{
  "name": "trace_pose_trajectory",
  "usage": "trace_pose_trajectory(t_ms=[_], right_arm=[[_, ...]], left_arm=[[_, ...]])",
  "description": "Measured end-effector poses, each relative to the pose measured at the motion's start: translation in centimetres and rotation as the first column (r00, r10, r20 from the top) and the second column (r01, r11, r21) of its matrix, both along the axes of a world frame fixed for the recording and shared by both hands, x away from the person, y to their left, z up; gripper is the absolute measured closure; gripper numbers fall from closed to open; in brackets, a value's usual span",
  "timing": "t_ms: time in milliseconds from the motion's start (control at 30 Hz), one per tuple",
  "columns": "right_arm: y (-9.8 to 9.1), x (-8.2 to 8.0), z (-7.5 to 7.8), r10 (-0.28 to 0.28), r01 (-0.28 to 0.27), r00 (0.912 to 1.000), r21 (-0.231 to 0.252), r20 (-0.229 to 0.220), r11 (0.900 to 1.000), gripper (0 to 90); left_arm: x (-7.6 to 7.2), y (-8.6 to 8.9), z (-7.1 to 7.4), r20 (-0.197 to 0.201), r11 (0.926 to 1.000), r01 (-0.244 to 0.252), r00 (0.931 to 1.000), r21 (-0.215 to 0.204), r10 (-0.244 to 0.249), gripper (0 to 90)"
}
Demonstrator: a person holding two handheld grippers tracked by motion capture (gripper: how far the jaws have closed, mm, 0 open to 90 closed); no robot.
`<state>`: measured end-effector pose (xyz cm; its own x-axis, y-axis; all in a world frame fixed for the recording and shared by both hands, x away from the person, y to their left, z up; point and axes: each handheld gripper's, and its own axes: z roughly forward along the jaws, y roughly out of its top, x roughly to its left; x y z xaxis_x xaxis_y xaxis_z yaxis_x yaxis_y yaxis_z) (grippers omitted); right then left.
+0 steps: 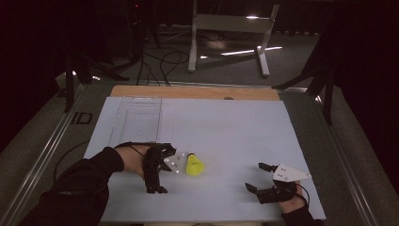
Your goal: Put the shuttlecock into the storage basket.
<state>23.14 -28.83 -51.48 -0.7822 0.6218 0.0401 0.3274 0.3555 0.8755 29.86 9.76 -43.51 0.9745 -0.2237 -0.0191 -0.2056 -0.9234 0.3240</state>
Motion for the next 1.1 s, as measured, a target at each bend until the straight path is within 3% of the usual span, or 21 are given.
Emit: trace_pose_trajectory(t_ms=[133, 233, 267, 467, 600, 633, 933, 1100], right_arm=[[0.0, 0.0, 0.0, 0.001, -0.001, 1.0000, 0.001, 0.002, 1.0000, 9.1], [0.0, 0.0, 0.0, 0.005, -0.005, 1.0000, 0.006, -0.002, 1.0000, 9.2], [0.1, 0.0, -0.1, 0.003, -0.002, 1.0000, 0.008, -0.006, 1.0000, 9.2], [0.0, 0.0, -0.1, 0.004, -0.004, 1.0000, 0.011, -0.007, 0.9999, 9.2], [0.0, 0.0, -0.1, 0.010, -0.010, 0.9999, 0.010, -0.005, 0.9999, 9.2], [0.1, 0.0, -0.1, 0.010, -0.010, 0.9999, 0.011, -0.005, 0.9999, 9.2], [0.1, -0.1, -0.1, 0.014, -0.013, 0.9999, 0.016, -0.001, 0.9998, 9.2], [0.0, -0.1, -0.1, 0.016, -0.017, 0.9999, 0.016, 0.006, 0.9997, 9.2]], left_arm=[[0.6, -0.7, 0.4, 0.004, 0.9993, 0.037, 0.9993, 0.004, -0.037, 1.4], [0.9, -1.1, 0.5, 0.012, 0.9991, 0.035, 0.9993, 0.023, -0.036, 1.3], [1.2, -1.7, 0.3, 0.026, 0.9994, 0.007, 0.9996, 0.033, -0.008, 1.4], [1.8, -3.0, -0.3, 0.092, 0.9965, 0.047, 0.9943, 0.070, -0.053, 1.6], [2.5, -3.8, -0.6, 0.156, 0.9933, 0.053, 0.9853, 0.103, -0.069, 2.8], [2.7, -3.9, -0.6, 0.149, 0.9933, 0.057, 0.9863, 0.101, -0.072, 2.9], [4.2, -4.5, -1.1, 0.222, 0.9895, 0.100, 0.9676, 0.104, -0.121, 8.6], [5.2, -4.2, -2.0, 0.274, 0.9814, 0.131, 0.9473, 0.140, -0.165, 15.6]])
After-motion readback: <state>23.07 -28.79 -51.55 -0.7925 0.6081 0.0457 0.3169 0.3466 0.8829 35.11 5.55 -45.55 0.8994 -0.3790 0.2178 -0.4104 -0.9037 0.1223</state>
